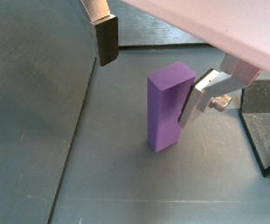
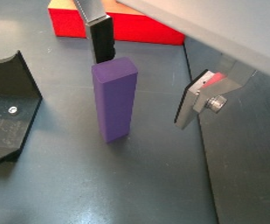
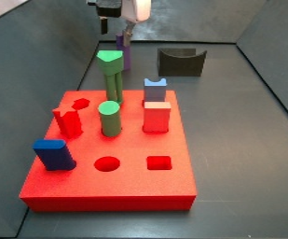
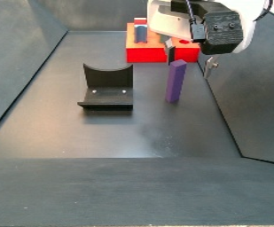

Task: Pick up the rectangle object. Move up. Move to above the board. Insert the rectangle object.
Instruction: Pick up the rectangle object.

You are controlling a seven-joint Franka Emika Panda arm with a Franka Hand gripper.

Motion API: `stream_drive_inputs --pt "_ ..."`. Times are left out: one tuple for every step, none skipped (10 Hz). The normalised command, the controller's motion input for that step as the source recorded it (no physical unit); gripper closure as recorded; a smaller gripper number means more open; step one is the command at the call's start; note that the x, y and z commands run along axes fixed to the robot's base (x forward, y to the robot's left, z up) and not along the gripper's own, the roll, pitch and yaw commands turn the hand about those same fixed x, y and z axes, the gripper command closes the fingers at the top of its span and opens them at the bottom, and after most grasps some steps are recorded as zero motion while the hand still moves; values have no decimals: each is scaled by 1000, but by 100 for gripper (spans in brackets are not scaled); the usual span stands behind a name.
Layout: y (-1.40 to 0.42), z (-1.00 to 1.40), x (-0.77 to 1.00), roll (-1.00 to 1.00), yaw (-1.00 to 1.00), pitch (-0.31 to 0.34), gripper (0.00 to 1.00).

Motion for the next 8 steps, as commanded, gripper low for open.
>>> stream_drive_inputs --pt "0 -103 306 -106 -229 0 0" --pt "0 -89 274 -104 -254 0 0" --pt "0 -86 249 -103 -357 -16 0" --pt "0 -123 117 -139 -554 -67 0" --pt "0 0 29 -47 -111 0 0" --pt "0 0 0 -13 -11 0 0" --pt "0 0 0 0 0 0 100" --pt "0 0 0 0 0 0 100"
